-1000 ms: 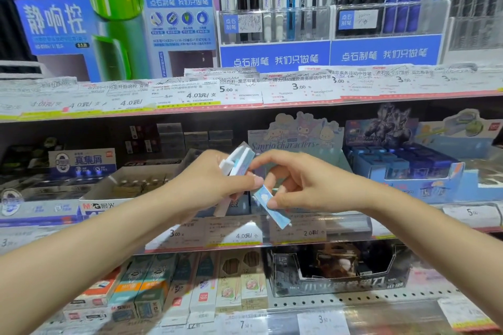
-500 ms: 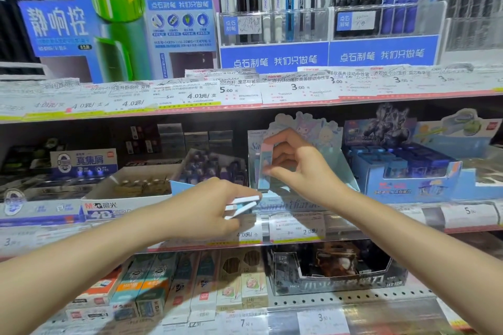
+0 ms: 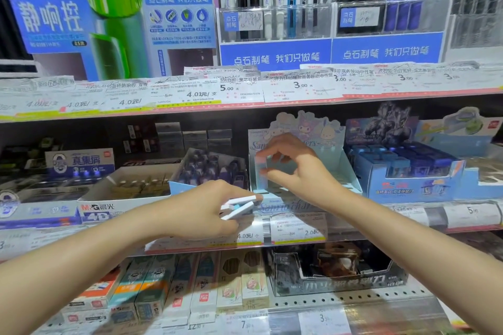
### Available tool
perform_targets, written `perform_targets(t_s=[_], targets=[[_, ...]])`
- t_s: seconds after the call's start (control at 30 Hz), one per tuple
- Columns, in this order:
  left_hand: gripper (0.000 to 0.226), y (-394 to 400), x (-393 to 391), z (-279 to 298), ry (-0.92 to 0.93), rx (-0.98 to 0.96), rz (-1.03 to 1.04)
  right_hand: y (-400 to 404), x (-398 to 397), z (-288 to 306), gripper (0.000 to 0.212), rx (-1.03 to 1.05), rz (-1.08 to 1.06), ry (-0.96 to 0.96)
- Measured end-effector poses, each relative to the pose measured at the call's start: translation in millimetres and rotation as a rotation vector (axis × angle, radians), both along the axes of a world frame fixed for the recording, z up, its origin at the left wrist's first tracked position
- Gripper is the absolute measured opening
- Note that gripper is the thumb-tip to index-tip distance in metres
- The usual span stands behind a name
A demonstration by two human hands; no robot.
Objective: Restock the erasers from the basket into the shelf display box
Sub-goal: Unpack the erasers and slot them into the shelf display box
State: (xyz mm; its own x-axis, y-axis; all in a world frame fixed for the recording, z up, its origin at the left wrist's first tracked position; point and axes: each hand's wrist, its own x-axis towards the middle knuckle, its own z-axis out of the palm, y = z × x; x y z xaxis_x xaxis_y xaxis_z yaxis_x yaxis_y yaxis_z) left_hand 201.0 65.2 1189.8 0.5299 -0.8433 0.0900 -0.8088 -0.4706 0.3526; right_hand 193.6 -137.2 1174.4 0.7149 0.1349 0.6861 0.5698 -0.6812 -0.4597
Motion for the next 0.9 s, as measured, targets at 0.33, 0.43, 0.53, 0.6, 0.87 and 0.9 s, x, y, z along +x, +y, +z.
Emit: perform_targets(t_s=[0.33,0.43,0.53,0.6,0.87,0.9], targets=[[0.054,1,5,0,0.073,0.002,0.025,2,4,3,0.03,0.095,-0.006,0.055],[0.041,1,6,1,0.115,-0.041,0.059,2,3,7,0.03,0.143,0.025,0.145],[0.034,-1,4,0,0.147,-0.185,0.114,3,-5,8,0.027,0.245,0.018,0.15],[0.019,-2,0,2,0.242,-0.292,0.137,7,-15,8,0.022,0.307,0.043,0.108],[0.022,-13,-8,9,0.515,-0.489,0.164,27,-39,15,0.019,0.446,0.234,0.358],[0.021,-14,-9,10,0.523,-0.495,0.154,27,-39,15,0.019,0.465,0.234,0.375]])
